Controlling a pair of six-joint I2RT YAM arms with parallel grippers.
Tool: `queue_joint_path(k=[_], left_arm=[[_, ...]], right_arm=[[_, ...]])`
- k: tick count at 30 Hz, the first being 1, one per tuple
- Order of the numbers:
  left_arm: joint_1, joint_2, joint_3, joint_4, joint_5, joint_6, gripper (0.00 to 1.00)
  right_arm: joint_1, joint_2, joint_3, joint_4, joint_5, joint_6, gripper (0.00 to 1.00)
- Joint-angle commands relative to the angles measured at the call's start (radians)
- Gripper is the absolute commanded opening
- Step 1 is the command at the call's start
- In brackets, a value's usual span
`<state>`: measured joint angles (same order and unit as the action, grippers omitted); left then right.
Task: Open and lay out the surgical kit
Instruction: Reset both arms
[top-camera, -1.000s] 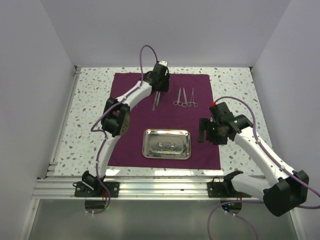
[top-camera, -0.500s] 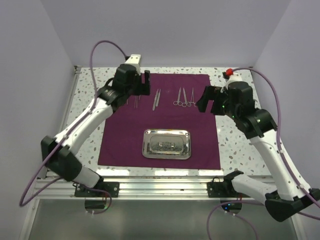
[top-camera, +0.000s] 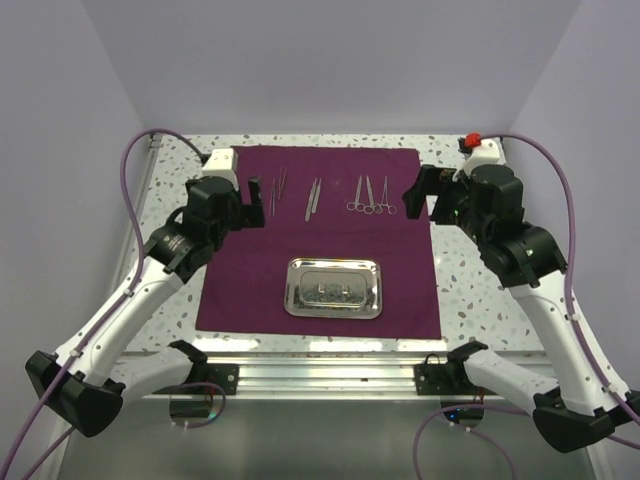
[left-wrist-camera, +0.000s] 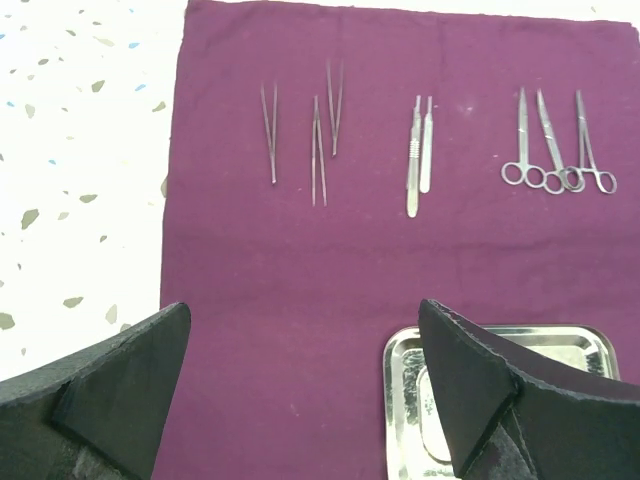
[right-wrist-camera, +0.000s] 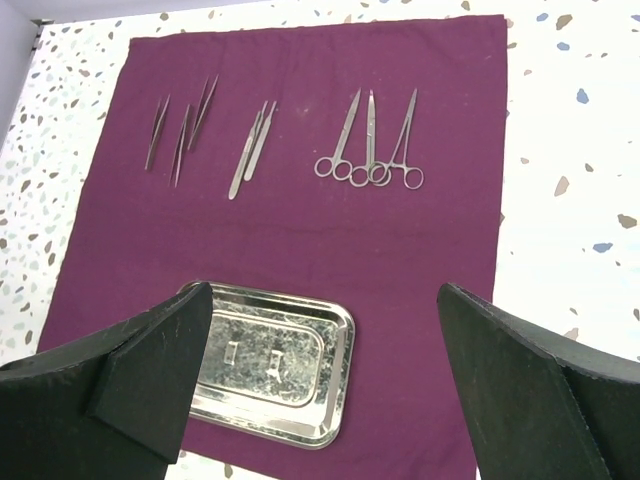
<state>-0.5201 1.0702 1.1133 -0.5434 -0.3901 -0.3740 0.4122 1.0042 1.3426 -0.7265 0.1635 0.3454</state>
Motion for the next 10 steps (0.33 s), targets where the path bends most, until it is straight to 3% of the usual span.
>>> queue_joint_path(k=[1, 10], left_arm=[[-0.001, -0.015, -0.009, -0.012, -0.064, -0.031, 1.0], [-0.001, -0.004, -0.003, -0.006, -0.22, -0.046, 1.0]], right_arm=[[0.004, -0.039, 0.0, 0.009, 0.013, -0.022, 0.98], [0.007, -0.062, -0.002, -0.024, 0.022, -0.034, 0.98]])
